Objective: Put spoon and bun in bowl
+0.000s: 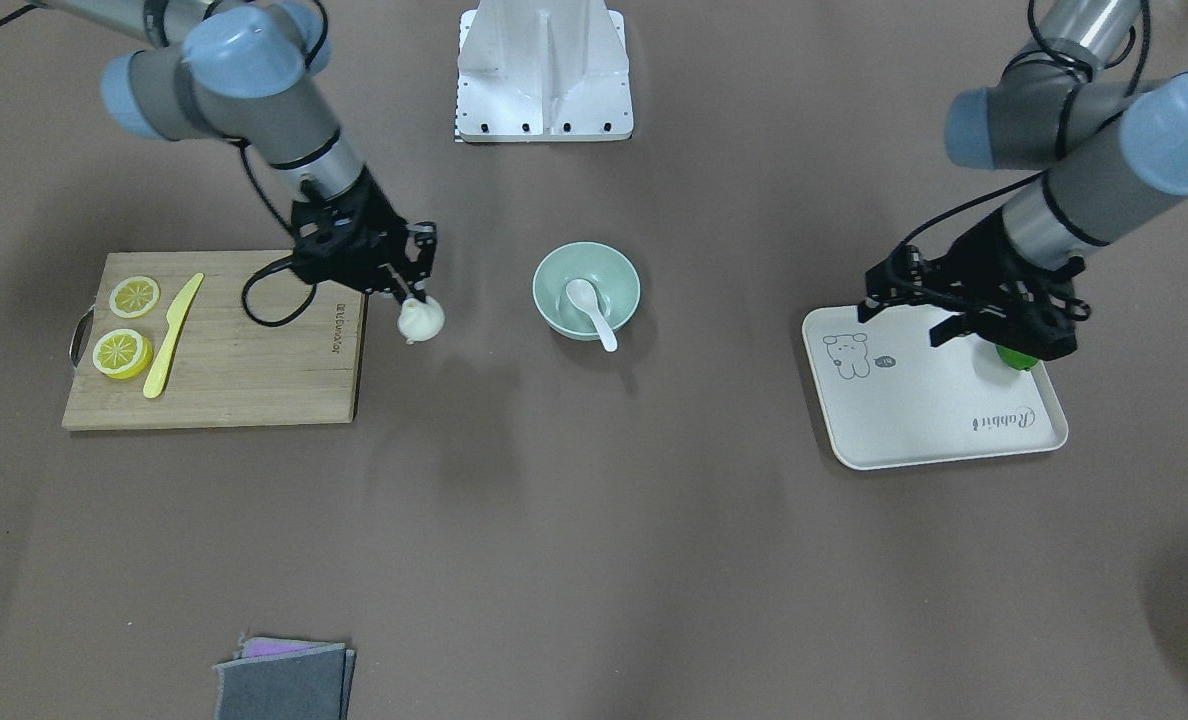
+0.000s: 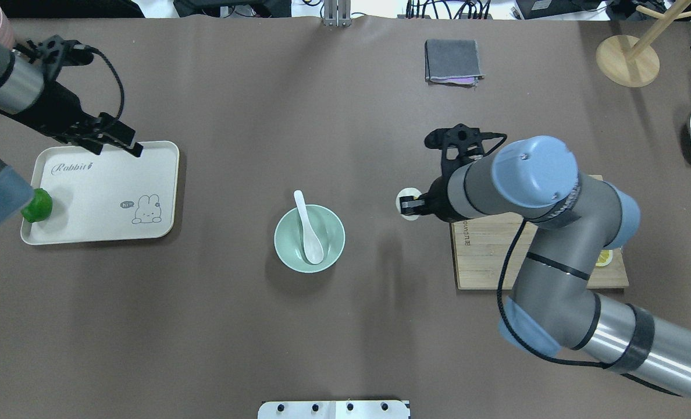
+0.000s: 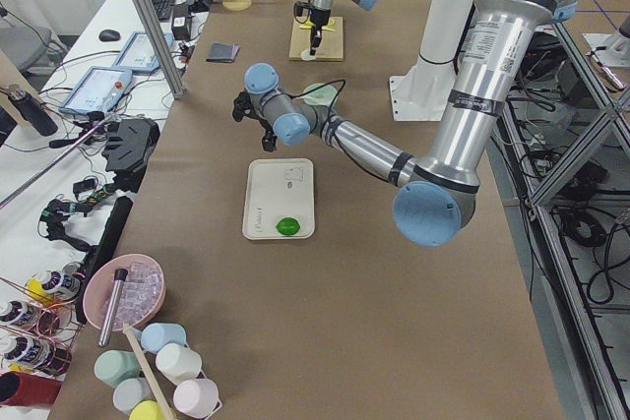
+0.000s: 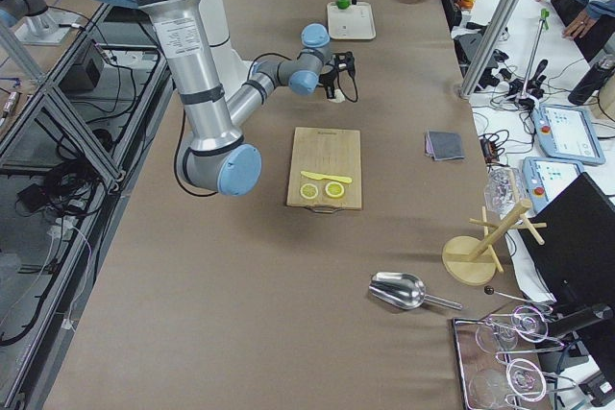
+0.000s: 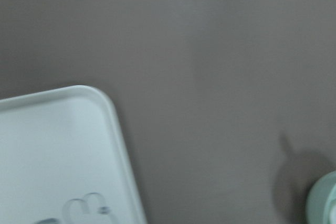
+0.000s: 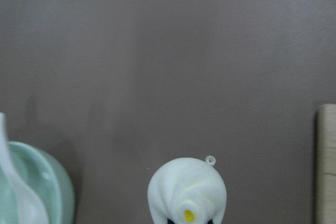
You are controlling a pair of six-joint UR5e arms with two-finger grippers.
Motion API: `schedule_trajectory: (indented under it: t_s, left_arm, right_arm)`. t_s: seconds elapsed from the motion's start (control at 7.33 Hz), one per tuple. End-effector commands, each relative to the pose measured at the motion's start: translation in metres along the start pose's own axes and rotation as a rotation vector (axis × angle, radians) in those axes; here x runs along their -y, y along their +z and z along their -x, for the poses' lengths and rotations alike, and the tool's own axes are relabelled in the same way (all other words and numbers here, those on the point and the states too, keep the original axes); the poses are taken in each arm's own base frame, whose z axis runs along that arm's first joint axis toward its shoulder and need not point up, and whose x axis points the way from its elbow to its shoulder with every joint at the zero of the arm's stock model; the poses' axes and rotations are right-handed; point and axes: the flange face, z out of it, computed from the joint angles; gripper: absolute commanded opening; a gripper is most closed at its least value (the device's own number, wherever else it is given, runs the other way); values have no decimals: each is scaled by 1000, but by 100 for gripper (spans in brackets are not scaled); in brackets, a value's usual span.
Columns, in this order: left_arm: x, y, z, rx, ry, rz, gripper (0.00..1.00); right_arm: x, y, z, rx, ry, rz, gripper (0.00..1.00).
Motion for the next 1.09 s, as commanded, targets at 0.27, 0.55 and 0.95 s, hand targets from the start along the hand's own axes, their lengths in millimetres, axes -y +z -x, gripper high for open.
schedule_trajectory:
  t_s: [0.27, 0.55, 0.95]
  left_arm:
    - [-12, -18, 64, 35, 57, -2, 98]
    - [-14, -18, 64, 34, 54, -3, 98]
    - [-19, -34, 113, 90, 49, -24, 98]
  right_arm:
    - [-58, 14, 153, 22, 44, -39, 0]
    - [-51, 39, 158, -15, 45, -54, 100]
    - [-22, 25, 89, -49, 76, -13, 100]
